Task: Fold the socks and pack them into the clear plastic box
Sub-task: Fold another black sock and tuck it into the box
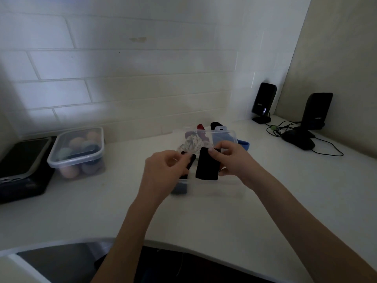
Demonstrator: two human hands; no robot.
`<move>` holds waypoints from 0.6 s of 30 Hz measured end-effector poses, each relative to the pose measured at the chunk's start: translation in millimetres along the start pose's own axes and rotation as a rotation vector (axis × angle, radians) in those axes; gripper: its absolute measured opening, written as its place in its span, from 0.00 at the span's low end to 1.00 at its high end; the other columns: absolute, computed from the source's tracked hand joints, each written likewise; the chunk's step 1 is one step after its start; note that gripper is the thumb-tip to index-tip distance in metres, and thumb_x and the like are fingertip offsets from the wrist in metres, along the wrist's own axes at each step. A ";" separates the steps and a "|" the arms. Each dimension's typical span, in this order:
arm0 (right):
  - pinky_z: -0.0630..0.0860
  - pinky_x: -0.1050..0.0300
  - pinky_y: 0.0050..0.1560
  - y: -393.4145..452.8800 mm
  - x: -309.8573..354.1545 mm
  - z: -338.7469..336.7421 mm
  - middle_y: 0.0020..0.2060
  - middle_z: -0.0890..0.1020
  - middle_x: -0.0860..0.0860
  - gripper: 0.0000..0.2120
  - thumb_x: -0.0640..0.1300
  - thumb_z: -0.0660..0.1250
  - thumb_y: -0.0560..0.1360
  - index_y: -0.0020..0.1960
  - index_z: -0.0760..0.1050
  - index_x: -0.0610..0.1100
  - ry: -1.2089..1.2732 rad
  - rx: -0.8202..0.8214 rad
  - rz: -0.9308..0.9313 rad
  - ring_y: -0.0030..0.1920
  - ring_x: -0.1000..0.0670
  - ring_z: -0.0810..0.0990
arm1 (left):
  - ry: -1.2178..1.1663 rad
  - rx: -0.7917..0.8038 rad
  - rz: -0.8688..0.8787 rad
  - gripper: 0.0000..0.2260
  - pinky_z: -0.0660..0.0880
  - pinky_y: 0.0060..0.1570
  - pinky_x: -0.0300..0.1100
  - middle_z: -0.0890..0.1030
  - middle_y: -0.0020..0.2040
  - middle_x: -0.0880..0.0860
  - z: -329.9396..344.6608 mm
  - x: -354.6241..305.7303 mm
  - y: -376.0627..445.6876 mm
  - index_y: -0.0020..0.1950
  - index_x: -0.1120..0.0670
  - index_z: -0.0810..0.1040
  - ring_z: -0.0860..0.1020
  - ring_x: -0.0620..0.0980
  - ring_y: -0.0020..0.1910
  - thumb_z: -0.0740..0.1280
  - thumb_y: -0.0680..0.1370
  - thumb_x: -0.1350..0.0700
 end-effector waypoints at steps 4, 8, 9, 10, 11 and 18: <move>0.78 0.65 0.29 3.0 -6.6 4.9 0.39 0.80 0.45 0.07 0.46 0.69 0.74 0.45 0.76 0.42 -0.278 0.055 0.033 0.34 0.51 0.80 | -0.077 -0.075 0.037 0.08 0.76 0.36 0.30 0.83 0.32 0.45 -11.0 9.8 -0.4 0.38 0.51 0.82 0.81 0.38 0.32 0.67 0.75 0.55; 0.79 0.54 0.47 9.7 -11.7 12.2 0.44 0.83 0.42 0.13 0.48 0.69 0.74 0.52 0.81 0.39 -0.594 0.114 0.027 0.41 0.46 0.80 | 0.075 -0.077 0.133 0.02 0.74 0.46 0.32 0.82 0.40 0.41 -9.5 19.0 0.7 0.43 0.50 0.81 0.79 0.39 0.42 0.69 0.74 0.56; 0.78 0.57 0.45 11.2 -11.2 12.3 0.44 0.83 0.42 0.13 0.47 0.68 0.75 0.53 0.81 0.39 -0.606 0.135 0.042 0.40 0.48 0.79 | 0.099 -0.049 0.135 0.04 0.74 0.49 0.34 0.81 0.43 0.41 -8.7 21.2 1.9 0.47 0.49 0.81 0.78 0.39 0.45 0.69 0.74 0.57; 0.76 0.59 0.42 12.7 -10.5 12.3 0.42 0.82 0.43 0.13 0.47 0.68 0.75 0.53 0.80 0.38 -0.620 0.153 0.059 0.39 0.49 0.79 | 0.120 0.000 0.123 0.09 0.73 0.51 0.35 0.80 0.47 0.42 -7.3 24.4 3.2 0.51 0.48 0.79 0.77 0.41 0.48 0.70 0.73 0.58; 0.75 0.60 0.40 14.3 -9.7 12.9 0.41 0.82 0.44 0.12 0.46 0.68 0.75 0.52 0.81 0.38 -0.641 0.163 0.076 0.38 0.49 0.78 | 0.145 0.060 0.109 0.14 0.71 0.52 0.37 0.79 0.51 0.43 -5.1 28.1 5.1 0.56 0.48 0.78 0.76 0.43 0.50 0.70 0.73 0.59; 0.65 0.65 0.31 23.2 -11.0 28.6 0.28 0.71 0.53 0.14 0.49 0.69 0.74 0.49 0.81 0.37 -0.679 0.038 0.026 0.30 0.56 0.68 | 0.286 0.204 0.117 0.18 0.65 0.58 0.43 0.72 0.54 0.43 1.3 31.3 9.6 0.68 0.47 0.69 0.67 0.46 0.59 0.63 0.78 0.53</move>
Point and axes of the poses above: each hand's wrist, its own y-axis towards the middle knuckle, its own z-axis out of the palm, x = y × z, the point moved 2 cm from there along y, towards the middle knuckle
